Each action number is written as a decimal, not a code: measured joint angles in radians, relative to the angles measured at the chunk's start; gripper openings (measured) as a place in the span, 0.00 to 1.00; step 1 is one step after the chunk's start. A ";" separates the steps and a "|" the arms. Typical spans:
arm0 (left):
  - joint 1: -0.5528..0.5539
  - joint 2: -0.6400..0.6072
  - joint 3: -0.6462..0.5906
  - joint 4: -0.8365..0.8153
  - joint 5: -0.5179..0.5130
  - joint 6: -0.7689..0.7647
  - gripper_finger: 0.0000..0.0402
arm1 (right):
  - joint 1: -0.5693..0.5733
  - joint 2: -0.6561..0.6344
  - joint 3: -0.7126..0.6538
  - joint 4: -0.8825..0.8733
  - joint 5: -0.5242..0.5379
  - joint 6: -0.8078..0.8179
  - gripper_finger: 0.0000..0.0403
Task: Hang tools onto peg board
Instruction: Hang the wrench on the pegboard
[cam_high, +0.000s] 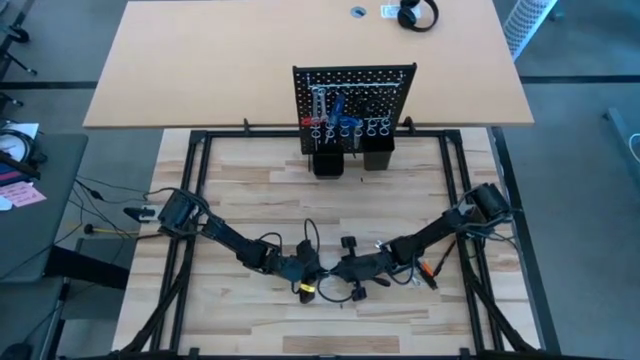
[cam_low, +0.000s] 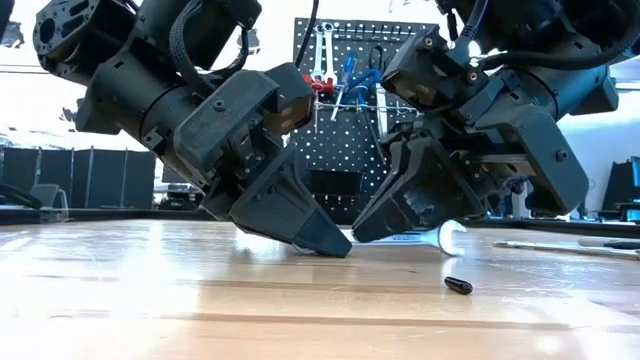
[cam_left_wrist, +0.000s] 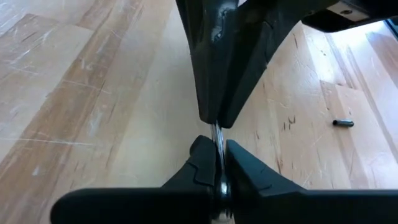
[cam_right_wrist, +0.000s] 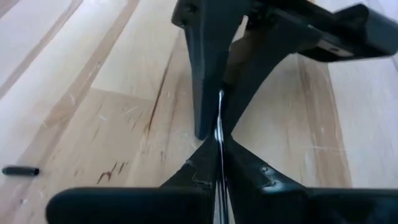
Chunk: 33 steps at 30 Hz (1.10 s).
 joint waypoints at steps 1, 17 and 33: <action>0.000 0.000 0.000 -0.005 0.000 0.006 0.02 | -0.003 -0.001 0.000 -0.001 0.005 0.018 0.09; -0.017 0.000 0.030 -0.077 -0.023 0.061 0.01 | -0.027 -0.067 0.000 -0.144 -0.102 0.161 0.50; -0.018 0.002 0.070 -0.163 -0.030 0.071 0.02 | -0.029 -0.130 -0.003 -0.221 -0.215 0.204 0.37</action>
